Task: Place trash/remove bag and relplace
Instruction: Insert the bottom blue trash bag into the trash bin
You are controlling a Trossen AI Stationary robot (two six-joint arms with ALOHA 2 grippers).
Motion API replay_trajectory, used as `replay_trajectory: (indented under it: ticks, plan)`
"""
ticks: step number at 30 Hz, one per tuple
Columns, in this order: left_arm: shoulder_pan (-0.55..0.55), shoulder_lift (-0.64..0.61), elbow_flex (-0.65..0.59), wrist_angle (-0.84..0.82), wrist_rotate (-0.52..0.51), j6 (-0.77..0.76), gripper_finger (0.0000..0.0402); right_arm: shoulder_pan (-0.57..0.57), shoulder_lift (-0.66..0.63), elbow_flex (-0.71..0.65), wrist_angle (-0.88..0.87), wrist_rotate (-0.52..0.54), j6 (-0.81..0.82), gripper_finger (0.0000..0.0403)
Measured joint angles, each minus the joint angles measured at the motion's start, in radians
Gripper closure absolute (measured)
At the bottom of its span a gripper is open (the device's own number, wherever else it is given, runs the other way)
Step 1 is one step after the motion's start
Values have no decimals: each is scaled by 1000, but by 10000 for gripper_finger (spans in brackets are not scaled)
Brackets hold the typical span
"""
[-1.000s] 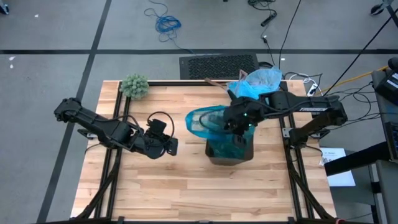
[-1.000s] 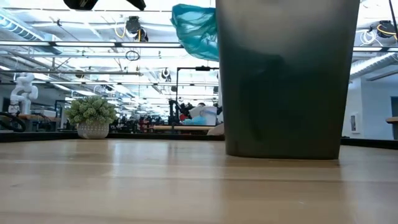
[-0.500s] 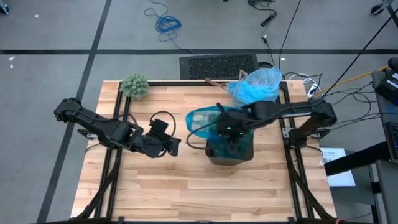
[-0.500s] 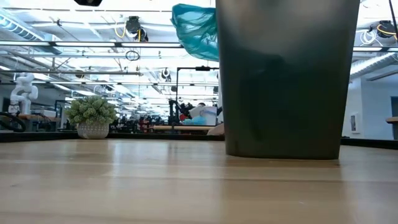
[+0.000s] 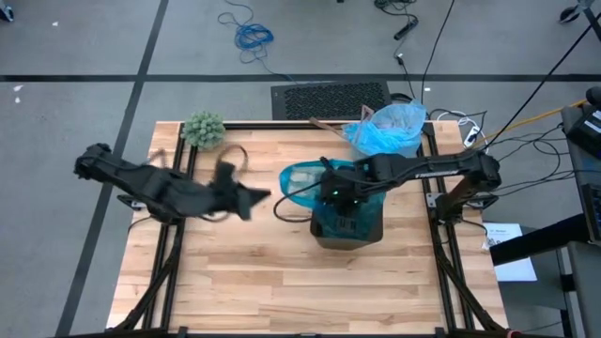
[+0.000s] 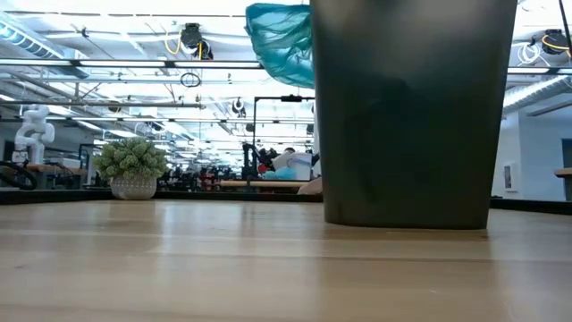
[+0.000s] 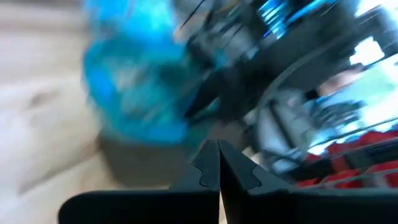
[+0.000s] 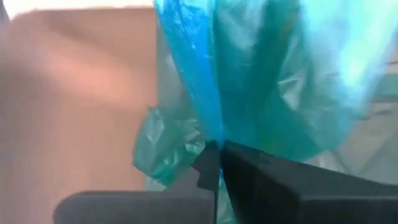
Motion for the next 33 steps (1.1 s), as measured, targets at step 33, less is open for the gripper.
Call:
replay_trajectory:
  ticks: [33]
  plan:
    - [378,298,17,492,828,240,401,272,-136,0,179,56,221,403]
